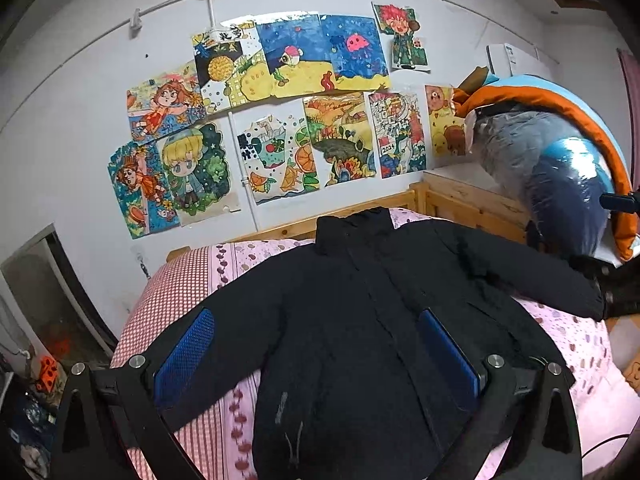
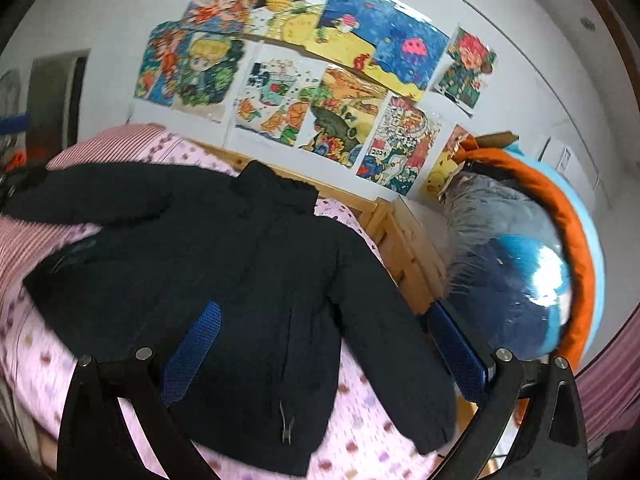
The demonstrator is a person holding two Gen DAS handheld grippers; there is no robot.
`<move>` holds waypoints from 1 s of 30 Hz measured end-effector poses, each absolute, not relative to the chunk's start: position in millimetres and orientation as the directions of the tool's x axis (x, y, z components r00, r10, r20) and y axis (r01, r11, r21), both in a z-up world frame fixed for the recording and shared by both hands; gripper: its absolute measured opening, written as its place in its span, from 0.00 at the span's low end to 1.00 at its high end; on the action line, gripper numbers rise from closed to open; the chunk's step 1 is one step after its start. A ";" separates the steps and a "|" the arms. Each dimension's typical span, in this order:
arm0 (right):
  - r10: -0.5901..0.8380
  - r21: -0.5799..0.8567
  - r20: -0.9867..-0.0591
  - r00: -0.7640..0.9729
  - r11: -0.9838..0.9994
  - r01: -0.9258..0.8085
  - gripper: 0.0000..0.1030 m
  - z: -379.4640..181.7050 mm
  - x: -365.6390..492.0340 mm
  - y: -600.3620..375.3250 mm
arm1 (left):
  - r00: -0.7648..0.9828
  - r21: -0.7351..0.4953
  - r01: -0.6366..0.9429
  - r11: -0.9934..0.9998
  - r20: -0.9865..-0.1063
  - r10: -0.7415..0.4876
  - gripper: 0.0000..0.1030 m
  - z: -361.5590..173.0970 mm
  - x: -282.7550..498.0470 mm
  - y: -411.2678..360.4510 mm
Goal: Fold large clothes
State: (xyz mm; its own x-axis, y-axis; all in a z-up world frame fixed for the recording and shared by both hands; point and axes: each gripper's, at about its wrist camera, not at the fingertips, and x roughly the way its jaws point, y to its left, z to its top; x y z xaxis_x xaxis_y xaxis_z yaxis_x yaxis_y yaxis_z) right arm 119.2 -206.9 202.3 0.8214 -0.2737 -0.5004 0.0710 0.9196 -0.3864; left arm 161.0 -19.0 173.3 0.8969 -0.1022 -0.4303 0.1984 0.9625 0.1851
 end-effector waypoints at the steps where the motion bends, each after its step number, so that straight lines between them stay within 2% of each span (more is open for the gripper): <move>1: -0.277 -0.365 -0.501 0.820 0.927 0.090 0.99 199.4 132.6 -212.8 | 0.897 0.187 0.197 0.962 -0.431 -0.099 1.00 171.5 170.3 -18.1; 6: -0.294 -0.274 -0.487 0.822 0.946 0.175 0.99 179.9 177.9 -244.3 | 0.901 0.250 0.184 0.951 -0.429 -0.062 1.00 159.3 212.7 -22.5; 9: -0.294 -0.235 -0.480 0.826 0.951 0.201 0.99 160.3 200.7 -267.5 | 0.888 0.292 0.197 0.936 -0.458 -0.044 1.00 149.8 241.7 -31.6; 17: -0.288 -0.150 -0.596 0.750 0.957 0.248 0.99 91.5 237.6 -329.5 | 0.856 0.345 0.255 0.903 -0.514 -0.046 1.00 120.2 317.9 -69.7; 20: -0.267 -0.109 -0.640 0.721 0.960 0.259 0.99 64.2 237.7 -344.0 | 0.839 0.335 0.292 0.896 -0.540 -0.071 1.00 104.8 339.6 -92.0; 24: -0.330 -0.121 -0.668 0.667 0.932 0.341 0.99 32.2 237.6 -353.4 | 0.808 0.285 0.354 0.891 -0.572 -0.138 1.00 81.9 364.6 -125.9; 30: -0.224 0.147 -0.708 0.669 0.881 0.451 0.99 -11.8 224.7 -392.8 | 0.734 0.187 0.479 0.858 -0.620 -0.275 1.00 46.5 393.0 -190.6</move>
